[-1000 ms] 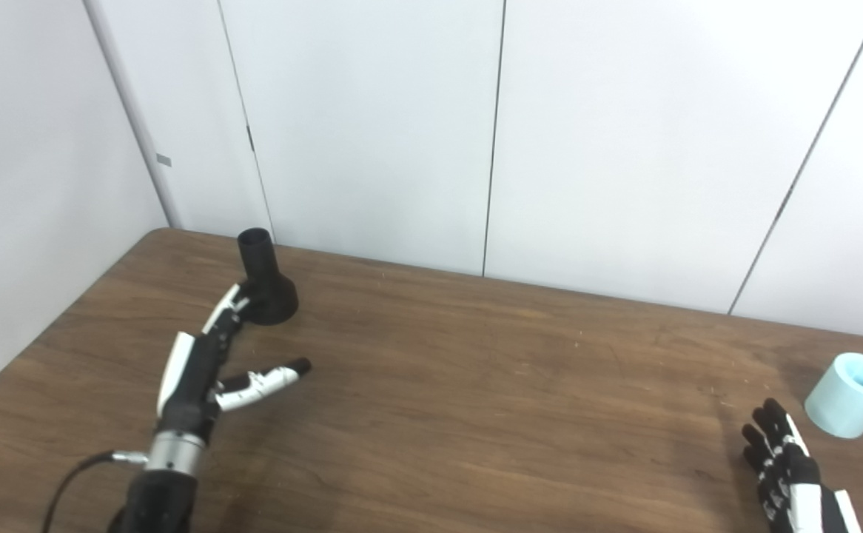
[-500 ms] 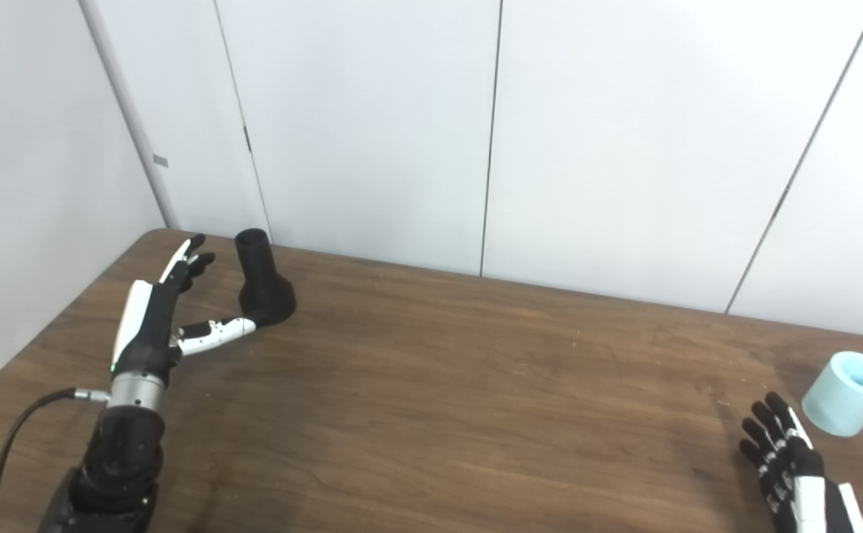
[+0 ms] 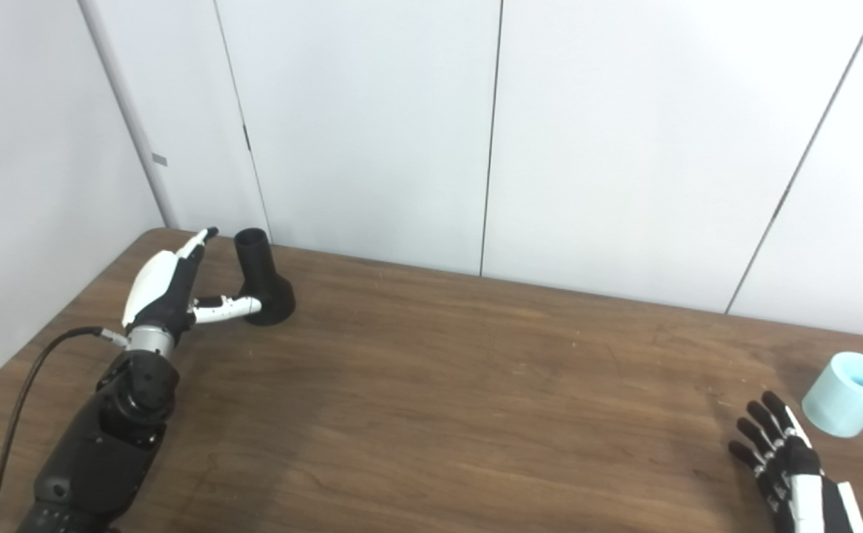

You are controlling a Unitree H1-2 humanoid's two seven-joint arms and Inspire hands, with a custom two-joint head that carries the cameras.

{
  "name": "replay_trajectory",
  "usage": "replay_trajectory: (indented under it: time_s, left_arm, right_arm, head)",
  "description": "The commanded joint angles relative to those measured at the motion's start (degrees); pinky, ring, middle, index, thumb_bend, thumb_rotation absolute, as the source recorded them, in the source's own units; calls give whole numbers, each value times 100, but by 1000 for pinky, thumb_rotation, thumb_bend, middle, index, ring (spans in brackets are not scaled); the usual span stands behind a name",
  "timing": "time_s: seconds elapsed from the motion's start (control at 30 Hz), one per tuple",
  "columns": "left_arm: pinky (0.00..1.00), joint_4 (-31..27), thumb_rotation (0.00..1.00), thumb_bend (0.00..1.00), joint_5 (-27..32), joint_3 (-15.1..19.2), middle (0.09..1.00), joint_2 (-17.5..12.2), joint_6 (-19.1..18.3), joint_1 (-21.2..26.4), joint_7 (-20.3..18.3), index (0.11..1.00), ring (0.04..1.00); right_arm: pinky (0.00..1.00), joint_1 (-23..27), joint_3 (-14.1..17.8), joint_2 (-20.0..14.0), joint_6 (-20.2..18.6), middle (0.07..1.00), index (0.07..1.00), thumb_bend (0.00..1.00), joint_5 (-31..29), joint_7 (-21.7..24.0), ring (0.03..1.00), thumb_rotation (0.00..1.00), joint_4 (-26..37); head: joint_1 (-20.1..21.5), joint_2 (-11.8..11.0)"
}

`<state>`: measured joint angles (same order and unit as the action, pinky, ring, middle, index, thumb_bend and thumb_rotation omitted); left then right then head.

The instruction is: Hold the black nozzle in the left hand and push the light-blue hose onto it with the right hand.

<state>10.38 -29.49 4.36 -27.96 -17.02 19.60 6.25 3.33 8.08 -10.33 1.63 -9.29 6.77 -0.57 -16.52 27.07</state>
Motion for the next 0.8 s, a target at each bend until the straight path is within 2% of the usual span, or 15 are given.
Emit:
replay_trajectory:
  time_s: [0.0, 0.23, 0.33, 0.5, 0.77]
  left_arm:
    - [1000, 71, 423, 986, -191, -134, 999, -288, -17, 401, -46, 926, 1000]
    - [1000, 355, 484, 1000, -268, -470, 997, -399, -124, 640, -296, 917, 1000]
    - [1000, 445, 500, 1000, -249, -537, 988, -321, -364, 770, -389, 912, 1000]
    - [1000, 799, 504, 1000, -315, -716, 984, -230, -608, 1005, -345, 911, 1000]
    - [1000, 1215, 511, 1000, -382, -953, 977, -268, -684, 1215, -256, 908, 1000]
  right_arm:
    - [811, -150, -64, 121, 131, 895, 943, 562, 9, -13, 887, 1000, -160]
    - [805, -123, -66, 135, 134, 873, 940, 564, 107, -64, 881, 1000, -178]
    - [813, -130, -69, 148, 72, 873, 940, 558, 124, -72, 880, 1000, -93]
    - [813, -128, -62, 194, 35, 870, 941, 557, 104, -82, 874, 1000, -38]
    - [813, -124, -41, 243, 11, 849, 942, 558, 74, -93, 873, 1000, -12]
  head:
    - [5, 9]
    - [46, 40]
    - [62, 43]
    - [106, 60]
    - [131, 85]
